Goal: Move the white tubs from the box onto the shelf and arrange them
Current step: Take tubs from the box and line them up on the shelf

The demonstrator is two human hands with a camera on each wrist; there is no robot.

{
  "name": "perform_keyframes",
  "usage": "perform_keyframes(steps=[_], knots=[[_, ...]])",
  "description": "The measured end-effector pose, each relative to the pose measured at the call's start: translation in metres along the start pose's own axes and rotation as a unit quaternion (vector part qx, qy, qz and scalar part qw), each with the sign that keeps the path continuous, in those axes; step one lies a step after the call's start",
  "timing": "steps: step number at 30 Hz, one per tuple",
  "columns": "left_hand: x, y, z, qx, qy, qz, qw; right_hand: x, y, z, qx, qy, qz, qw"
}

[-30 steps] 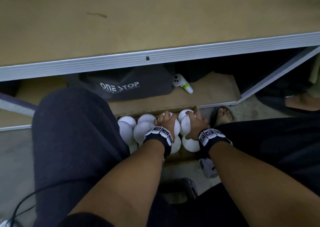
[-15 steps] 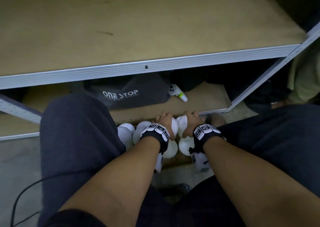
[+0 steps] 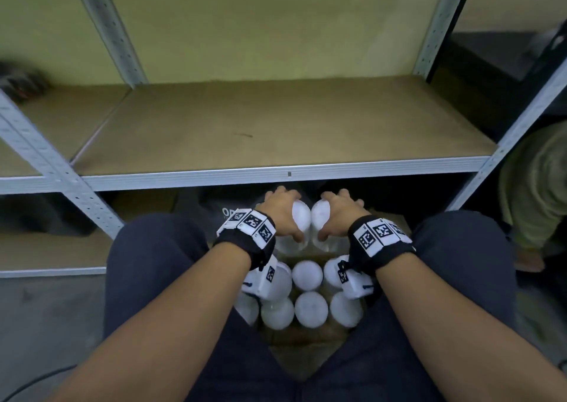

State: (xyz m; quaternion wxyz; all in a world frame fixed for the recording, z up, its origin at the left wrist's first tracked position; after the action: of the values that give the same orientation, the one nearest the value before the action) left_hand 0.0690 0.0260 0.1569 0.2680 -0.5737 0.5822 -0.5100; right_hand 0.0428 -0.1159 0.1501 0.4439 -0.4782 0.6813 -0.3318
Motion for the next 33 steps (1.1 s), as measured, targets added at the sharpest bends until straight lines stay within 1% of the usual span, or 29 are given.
perform_keyframes(steps=[7,11,15,20,23,26,30,33], knots=[[-0.001,-0.075,-0.033,0.078,0.033,-0.068,0.994,-0.029,-0.069,-0.029,0.052,-0.060,0.009,0.997],[0.000,-0.109,-0.044,0.114,0.049,-0.082,0.989,-0.042,-0.104,-0.039,0.091,-0.085,0.019,0.992],[0.001,-0.137,-0.044,0.135,0.059,-0.106,0.983,-0.051,-0.131,-0.039,0.116,-0.103,0.040,0.987],[0.006,-0.169,-0.032,0.188,0.047,-0.117,0.974,-0.053,-0.159,-0.028,0.174,-0.100,0.090,0.976],[0.007,-0.178,-0.019,0.203,0.035,-0.129,0.970,-0.051,-0.167,-0.013,0.203,-0.089,0.112,0.969],[0.008,-0.180,-0.004,0.206,0.026,-0.139,0.968,-0.050,-0.169,0.002,0.206,-0.090,0.119,0.967],[0.004,-0.170,0.013,0.184,0.006,-0.115,0.976,-0.048,-0.160,0.017,0.187,-0.107,0.114,0.970],[-0.004,-0.160,0.020,0.166,-0.001,-0.123,0.978,-0.045,-0.152,0.025,0.188,-0.120,0.118,0.968]])
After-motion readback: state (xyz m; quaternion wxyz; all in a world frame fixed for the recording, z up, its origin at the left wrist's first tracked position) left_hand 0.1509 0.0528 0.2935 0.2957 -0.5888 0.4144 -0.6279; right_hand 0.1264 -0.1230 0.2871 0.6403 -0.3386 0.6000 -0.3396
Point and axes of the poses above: each hand's wrist, its own z-axis towards the middle knuckle, its own y-axis out of the palm, x = y × z, the point moved 5 cm from there along z, towards the middle knuckle, and after that the axes turned 6 degrees about -y, right-handed, at the moved point
